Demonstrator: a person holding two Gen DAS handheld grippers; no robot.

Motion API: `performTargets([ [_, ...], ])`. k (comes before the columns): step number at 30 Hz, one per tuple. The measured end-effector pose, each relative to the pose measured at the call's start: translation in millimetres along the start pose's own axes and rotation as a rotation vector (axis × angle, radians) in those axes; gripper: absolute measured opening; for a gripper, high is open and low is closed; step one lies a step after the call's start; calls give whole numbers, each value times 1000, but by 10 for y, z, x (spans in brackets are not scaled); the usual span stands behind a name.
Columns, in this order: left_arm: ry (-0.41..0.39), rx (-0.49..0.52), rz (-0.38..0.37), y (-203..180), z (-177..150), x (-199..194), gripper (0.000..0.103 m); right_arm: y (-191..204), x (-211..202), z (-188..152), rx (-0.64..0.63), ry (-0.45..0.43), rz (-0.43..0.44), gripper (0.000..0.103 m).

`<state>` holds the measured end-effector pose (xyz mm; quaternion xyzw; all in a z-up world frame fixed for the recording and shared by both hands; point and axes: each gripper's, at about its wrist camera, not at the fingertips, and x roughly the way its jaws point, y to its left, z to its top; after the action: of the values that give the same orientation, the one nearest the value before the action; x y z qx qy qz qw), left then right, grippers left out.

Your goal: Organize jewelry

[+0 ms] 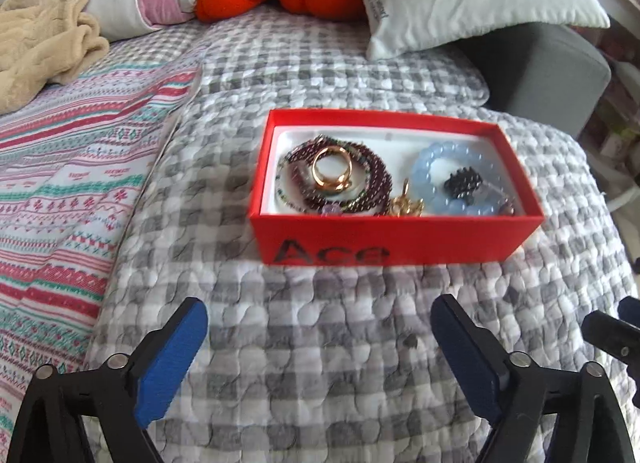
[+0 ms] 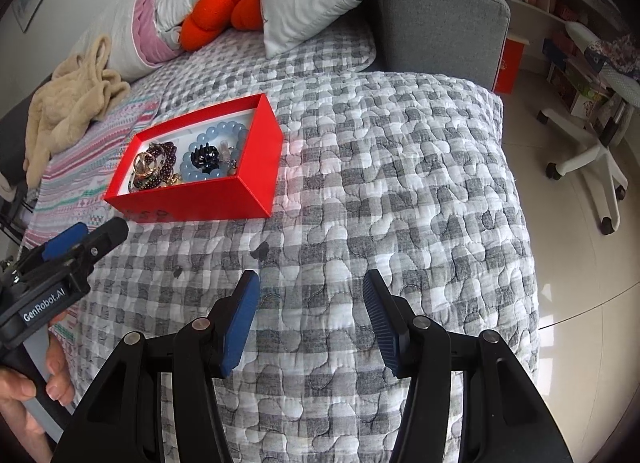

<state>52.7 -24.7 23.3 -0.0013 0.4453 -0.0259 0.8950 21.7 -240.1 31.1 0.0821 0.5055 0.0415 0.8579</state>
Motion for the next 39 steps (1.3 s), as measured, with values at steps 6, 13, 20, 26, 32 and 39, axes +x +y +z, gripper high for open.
performTargets([
  [6, -9, 1, 30, 33, -282, -219, 103, 152, -190, -180, -23, -46, -45, 88],
  [13, -18, -12, 46, 118, -368, -348, 103, 342, -295, -354, -58, -78, -108, 97],
  [20, -11, -4, 53, 156, -403, -358, 103, 394, -302, -402, -76, -82, -137, 97],
  [26, -10, -7, 59, 174, -410, -354, 103, 449, -347, -383, -78, -96, -138, 97],
  [32, -11, -1, 63, 167, -400, -350, 103, 522, -354, -350, -85, -103, -136, 97],
  [39, -13, -4, 74, 178, -400, -348, 103, 577, -346, -327, -96, -111, -140, 97],
])
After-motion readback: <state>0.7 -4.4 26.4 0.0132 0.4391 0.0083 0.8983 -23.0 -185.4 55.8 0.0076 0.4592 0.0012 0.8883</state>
